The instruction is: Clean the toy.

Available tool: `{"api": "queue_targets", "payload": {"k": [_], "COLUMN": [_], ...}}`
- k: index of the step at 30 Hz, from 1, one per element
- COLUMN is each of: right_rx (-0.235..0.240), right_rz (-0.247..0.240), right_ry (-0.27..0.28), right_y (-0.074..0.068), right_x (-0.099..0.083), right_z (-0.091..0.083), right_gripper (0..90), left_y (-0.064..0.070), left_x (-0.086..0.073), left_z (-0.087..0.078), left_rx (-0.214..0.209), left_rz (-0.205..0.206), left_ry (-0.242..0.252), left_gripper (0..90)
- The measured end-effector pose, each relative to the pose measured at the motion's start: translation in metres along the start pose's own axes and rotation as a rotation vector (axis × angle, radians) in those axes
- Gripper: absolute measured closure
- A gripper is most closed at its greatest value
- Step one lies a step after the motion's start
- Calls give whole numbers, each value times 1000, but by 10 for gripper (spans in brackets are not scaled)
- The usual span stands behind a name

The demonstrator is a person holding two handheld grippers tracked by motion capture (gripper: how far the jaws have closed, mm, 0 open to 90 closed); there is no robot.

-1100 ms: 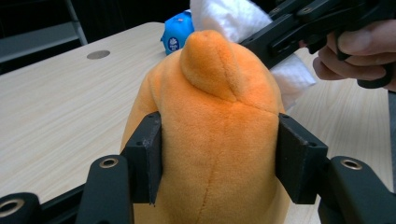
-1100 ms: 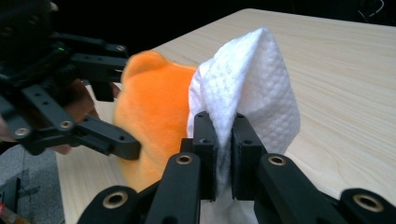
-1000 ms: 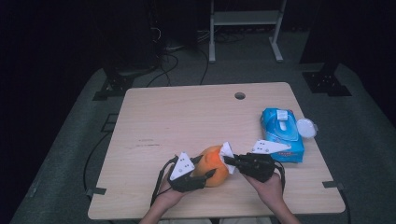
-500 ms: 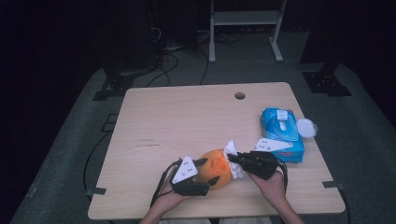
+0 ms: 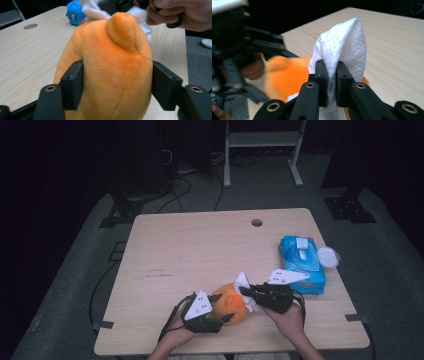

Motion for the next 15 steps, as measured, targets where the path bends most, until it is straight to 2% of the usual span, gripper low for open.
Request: {"api": "queue_targets", "payload": {"k": [2, 4, 6, 8, 10, 12, 14, 15], "right_rx": [-8, -8, 15, 74, 78, 64, 40, 4], "right_rz": [21, 19, -5, -36, -90, -102, -77, -77], "right_ry": [-3, -11, -14, -12, -25, -32, -30, -36], "right_y": [5, 2, -10, -29, -42, -40, -27, -18], "right_x": [-2, -3, -2, 1, 2, 2, 1, -1], "right_z": [-3, -5, -7, -7, -4, -3, -4, -4], "right_gripper": [818, 821, 822, 821, 822, 821, 821, 821], "left_y": [-2, 0, 2, 5, 7, 9, 12, 13], "left_x": [2, 3, 2, 1, 1, 1, 1, 2], "left_z": [2, 4, 5, 5, 4, 3, 3, 4], "left_rx": [12, 20, 19, 12, 8, 0, -5, -4], "left_rz": [-23, -15, 9, 27, 53, 66, 90, 91], "left_ry": [8, 8, 3, -6, -17, -18, -22, -22], "left_gripper": [272, 248, 283, 315, 336, 346, 349, 348]}}
Point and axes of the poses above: each handheld gripper's, and its own axes: z roughly forward along the jaws, x roughly out of its top, y roughly to its right, the point moved 9 cm from there along z, roughly forward along the jaws, and after that the axes turned 12 degrees about z, right-handed, at the moved point
